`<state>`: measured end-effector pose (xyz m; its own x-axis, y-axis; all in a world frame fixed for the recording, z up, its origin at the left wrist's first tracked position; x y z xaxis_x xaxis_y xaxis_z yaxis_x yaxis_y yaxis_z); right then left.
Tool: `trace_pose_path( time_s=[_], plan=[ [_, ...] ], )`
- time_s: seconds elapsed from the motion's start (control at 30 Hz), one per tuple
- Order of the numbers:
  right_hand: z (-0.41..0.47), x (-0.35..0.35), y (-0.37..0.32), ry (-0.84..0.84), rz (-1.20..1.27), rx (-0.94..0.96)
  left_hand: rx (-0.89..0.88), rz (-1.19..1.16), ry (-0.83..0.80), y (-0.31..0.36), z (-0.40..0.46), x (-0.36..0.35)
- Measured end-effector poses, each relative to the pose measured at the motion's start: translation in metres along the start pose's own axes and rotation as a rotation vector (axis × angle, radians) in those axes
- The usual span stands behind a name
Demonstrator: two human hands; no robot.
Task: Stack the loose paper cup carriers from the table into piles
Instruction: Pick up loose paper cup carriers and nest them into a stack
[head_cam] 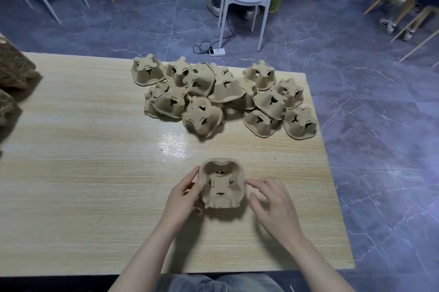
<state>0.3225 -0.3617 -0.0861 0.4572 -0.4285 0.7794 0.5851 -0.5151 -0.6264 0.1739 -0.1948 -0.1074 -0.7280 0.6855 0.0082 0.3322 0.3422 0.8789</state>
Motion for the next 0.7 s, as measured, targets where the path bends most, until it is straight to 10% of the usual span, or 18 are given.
trace_pose_path(
  time_s=[0.7],
  plan=[
    [0.05,-0.028,-0.001,-0.129,0.274,-0.173,-0.149,-0.005,0.069,0.013,0.028,0.016]
  ],
)
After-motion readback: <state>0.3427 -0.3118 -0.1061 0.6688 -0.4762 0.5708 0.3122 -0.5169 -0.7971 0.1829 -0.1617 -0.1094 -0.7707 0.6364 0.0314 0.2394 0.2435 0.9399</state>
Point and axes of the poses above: each hand's wrist, its own z-axis towards the middle knuckle, its own x-axis out of the back of the hand, y = z × x, the point moved 3 cm from there along z, towards the middle knuckle, and after that the axes turned 6 degrees about -x, right-handed, at the moved point
